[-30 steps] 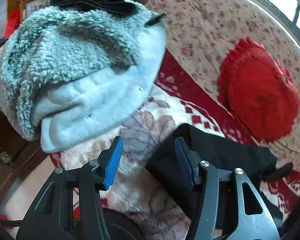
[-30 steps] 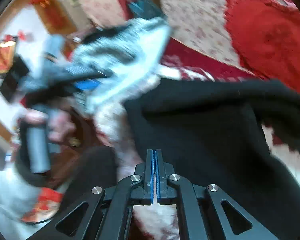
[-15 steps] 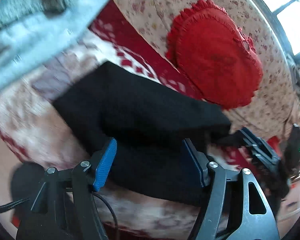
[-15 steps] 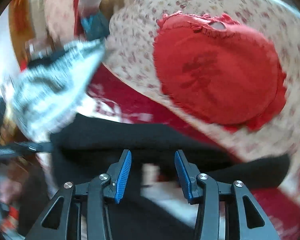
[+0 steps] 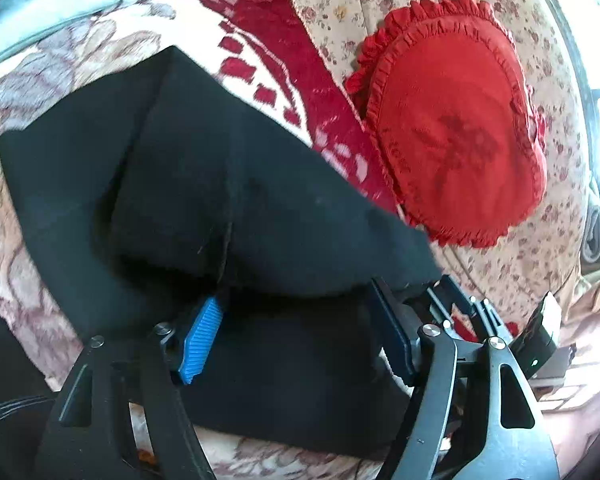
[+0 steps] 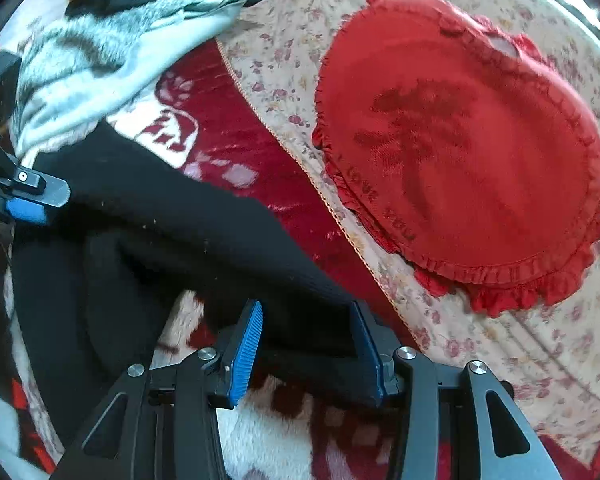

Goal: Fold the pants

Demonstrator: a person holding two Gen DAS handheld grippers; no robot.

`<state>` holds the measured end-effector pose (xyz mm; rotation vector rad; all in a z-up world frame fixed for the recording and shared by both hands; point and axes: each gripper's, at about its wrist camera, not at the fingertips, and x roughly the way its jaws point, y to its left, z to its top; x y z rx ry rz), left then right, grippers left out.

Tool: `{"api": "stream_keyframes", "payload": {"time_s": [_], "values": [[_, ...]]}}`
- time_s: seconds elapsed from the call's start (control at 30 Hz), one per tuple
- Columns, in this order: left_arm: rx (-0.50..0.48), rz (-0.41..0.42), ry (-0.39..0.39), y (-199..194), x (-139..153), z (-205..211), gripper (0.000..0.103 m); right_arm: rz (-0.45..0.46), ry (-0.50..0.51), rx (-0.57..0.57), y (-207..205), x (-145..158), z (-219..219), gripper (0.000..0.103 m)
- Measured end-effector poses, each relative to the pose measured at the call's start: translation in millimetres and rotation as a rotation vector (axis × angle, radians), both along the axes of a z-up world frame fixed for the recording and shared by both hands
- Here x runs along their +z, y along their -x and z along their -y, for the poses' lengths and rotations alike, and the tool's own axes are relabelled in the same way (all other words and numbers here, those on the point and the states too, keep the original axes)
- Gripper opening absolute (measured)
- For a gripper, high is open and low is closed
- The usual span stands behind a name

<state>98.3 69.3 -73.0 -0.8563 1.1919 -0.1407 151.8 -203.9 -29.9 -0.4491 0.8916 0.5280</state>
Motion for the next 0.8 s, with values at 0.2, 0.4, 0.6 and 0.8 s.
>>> {"api": "stream_keyframes", "payload": {"time_s": [0.2,0.4,0.6,0.8], "values": [[0.009,-0.014,-0.003,-13.8,-6.2,-2.9,0.071,-0.056,-0.052,0.057,-14.7,5.3,2.0,0.044],[0.029,-0.023,0.012,-23.4,-9.6,-4.9,0.071,-0.153,-0.092,0.056,-42.9,-17.3,2.2,0.043],[0.003,0.004,-0.02,-34.5,-10.2,-5.8,0.049,-0.132,-0.228,-0.013,-27.2,-8.2,10.7,0.006],[-0.1,0.181,-0.147,-22.9,36.2,-23.0,0.026,-0.039,-0.289,0.023,65.7,59.1,6.0,0.005]]}}
